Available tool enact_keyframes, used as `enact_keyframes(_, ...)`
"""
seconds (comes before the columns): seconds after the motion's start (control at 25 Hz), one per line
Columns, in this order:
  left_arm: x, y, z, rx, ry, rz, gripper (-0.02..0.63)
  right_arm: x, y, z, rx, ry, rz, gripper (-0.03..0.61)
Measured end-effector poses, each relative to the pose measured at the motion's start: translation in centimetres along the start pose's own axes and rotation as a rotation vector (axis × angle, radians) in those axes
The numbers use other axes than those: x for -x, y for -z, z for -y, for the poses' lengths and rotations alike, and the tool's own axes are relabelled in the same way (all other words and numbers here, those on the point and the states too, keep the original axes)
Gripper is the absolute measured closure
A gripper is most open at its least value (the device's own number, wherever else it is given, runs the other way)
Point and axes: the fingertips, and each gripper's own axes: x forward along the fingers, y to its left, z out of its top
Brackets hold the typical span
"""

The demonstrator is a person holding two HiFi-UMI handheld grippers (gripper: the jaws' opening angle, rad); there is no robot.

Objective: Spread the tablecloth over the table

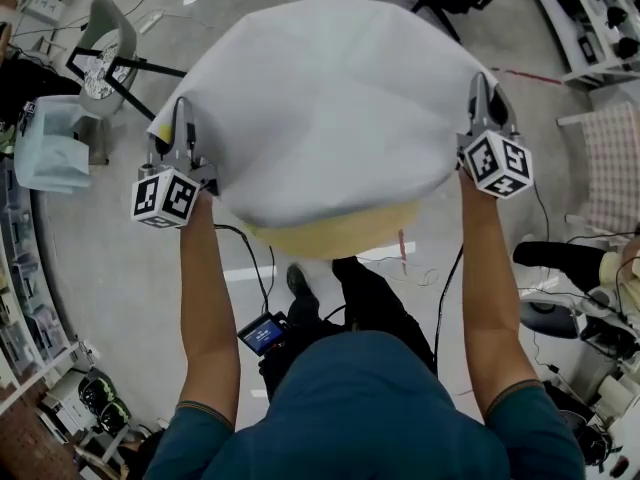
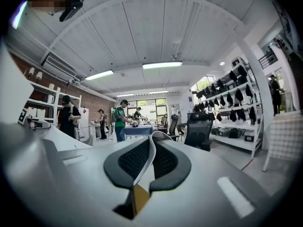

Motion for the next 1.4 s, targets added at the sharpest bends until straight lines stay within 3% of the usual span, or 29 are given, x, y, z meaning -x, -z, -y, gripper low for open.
enact_keyframes(0.2, 0.3, 10.7, -1.9, 0.106, -0.062, -0.211, 0.608, -0.4, 9.6, 2.7, -0.083, 0.057, -0.193, 0.565)
enact_keyframes(0.4, 4.5, 17.1, -4.2, 0.261, -0.182, -0.270, 0.607, 2.5, 15.9, 4.4, -0.132, 0.110, -0.306, 0.565)
enact_keyframes(0.88, 11.7, 21.6, -5.9, 0.324, -0.234, -0.372, 0.603, 9.9, 21.8, 4.1, -0.128, 0.168, -0.442, 0.566)
enact_keyframes(1.4, 15.5, 25.0, -7.2, 0.292, -0.283, -0.467, 0.603, 14.1, 25.6, 3.1, -0.005, 0.202, -0.568, 0.565)
